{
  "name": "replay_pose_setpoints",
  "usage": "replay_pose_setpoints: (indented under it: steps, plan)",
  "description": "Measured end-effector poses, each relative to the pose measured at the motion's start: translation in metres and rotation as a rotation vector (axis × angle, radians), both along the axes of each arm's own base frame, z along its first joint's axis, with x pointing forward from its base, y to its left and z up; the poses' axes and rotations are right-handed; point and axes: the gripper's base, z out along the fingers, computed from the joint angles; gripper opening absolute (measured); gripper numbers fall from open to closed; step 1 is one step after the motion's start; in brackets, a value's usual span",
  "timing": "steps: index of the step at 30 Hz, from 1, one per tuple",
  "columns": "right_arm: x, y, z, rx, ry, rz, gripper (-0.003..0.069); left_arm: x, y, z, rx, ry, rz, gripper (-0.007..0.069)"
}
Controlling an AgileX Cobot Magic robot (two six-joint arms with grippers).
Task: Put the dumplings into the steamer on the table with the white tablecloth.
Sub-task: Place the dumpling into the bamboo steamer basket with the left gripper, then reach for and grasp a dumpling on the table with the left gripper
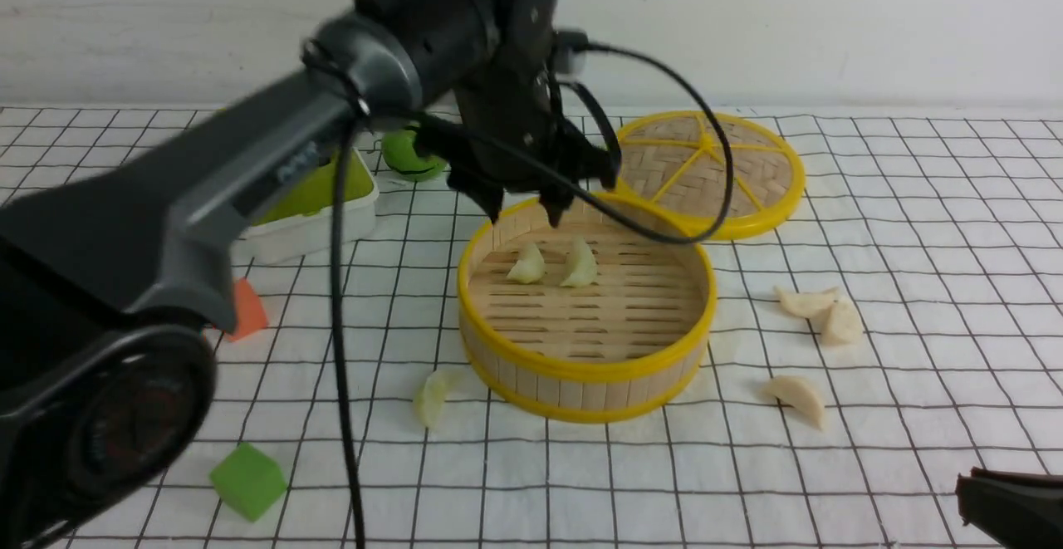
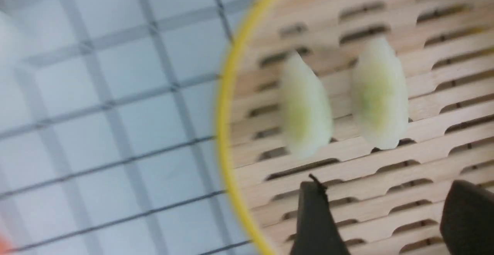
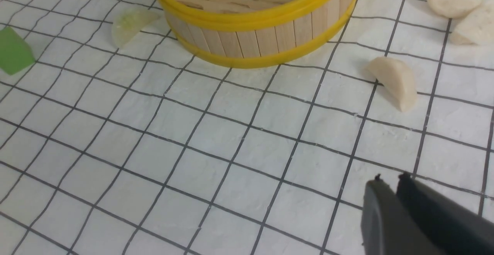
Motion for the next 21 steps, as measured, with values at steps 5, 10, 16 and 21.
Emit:
replay_pose_setpoints:
  steps: [5,10,16,21]
  plan:
    - [0.0,0.0,0.0,0.005,0.001,0.0,0.0058,-0.028,0.031,0.066,-0.016,-0.122,0.017,0.0344]
    - [0.0,0.001,0.001,0.024,0.002,-0.003,0.0059,-0.044,0.059,0.05,0.025,-0.018,0.051,0.0311]
    - [0.0,0.001,0.001,0.029,0.003,-0.004,0.0064,-0.048,0.073,-0.049,0.077,0.248,0.083,0.0306]
    - [0.0,0.001,0.001,0.03,0.003,-0.004,0.0069,-0.052,0.07,-0.105,0.038,0.285,0.052,0.0322]
